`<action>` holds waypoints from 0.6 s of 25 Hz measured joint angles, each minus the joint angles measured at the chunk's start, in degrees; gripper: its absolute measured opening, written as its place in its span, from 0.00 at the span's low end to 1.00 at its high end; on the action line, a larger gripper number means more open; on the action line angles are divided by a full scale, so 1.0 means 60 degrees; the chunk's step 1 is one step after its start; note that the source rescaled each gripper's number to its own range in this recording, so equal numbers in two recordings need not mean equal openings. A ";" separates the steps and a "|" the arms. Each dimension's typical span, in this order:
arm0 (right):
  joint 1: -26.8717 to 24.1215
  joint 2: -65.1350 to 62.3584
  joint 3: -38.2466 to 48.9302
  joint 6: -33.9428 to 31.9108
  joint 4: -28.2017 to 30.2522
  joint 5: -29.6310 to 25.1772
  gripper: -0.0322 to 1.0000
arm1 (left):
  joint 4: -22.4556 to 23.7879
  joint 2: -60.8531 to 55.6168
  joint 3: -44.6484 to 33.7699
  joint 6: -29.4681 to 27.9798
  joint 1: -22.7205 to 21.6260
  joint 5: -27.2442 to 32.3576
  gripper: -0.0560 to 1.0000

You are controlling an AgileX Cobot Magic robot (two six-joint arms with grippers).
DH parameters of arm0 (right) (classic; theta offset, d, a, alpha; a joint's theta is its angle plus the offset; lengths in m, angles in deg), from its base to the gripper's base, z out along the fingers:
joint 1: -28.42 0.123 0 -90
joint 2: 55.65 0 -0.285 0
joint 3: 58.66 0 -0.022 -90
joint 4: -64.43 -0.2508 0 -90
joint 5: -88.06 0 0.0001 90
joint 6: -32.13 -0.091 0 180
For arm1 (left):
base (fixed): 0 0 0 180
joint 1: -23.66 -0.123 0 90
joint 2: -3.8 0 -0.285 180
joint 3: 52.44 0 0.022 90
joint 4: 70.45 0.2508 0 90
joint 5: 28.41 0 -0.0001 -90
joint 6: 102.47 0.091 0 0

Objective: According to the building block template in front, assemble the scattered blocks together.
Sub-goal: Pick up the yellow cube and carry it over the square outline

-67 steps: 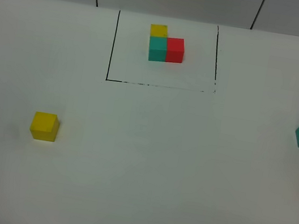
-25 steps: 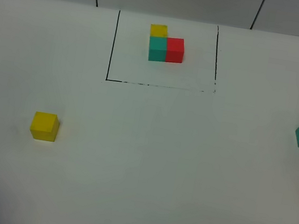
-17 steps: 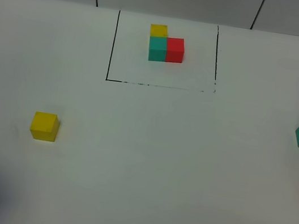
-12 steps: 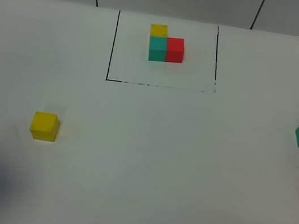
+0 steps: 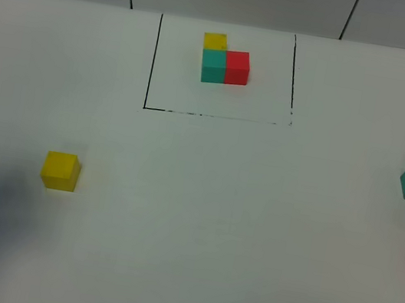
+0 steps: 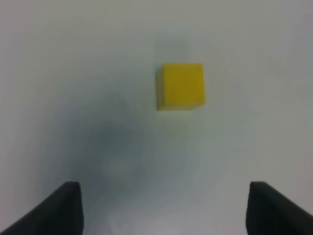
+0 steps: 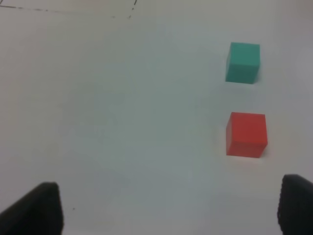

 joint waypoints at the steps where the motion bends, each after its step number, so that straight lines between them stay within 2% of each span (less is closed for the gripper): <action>1: 0.0000 0.0000 0.0000 0.0000 0.0000 0.0000 0.77 | -0.0007 0.0329 0.0292 -0.0052 0.0000 0.0243 0.65; 4: 0.0000 0.0000 0.0000 0.0000 0.0000 0.0000 0.77 | -0.0002 0.1173 0.1189 -0.0129 0.0131 0.0775 0.65; 7: 0.0000 0.0000 0.0000 0.0000 0.0000 0.0000 0.77 | 0.0330 0.1947 0.1904 -0.0471 0.0689 0.1119 0.66; 9: 0.0000 0.0000 0.0000 0.0000 0.0000 0.0000 0.77 | 0.0948 0.2414 0.2207 -0.1217 0.1155 0.1215 0.66; 12: 0.0000 0.0000 0.0000 0.0000 0.0000 0.0000 0.77 | 0.2451 0.3139 0.2542 -0.2666 0.1867 0.1316 0.66; 15: 0.0000 0.0000 0.0000 0.0000 0.0000 0.0000 0.77 | 0.3126 0.3727 0.2688 -0.3790 0.2359 0.1227 0.66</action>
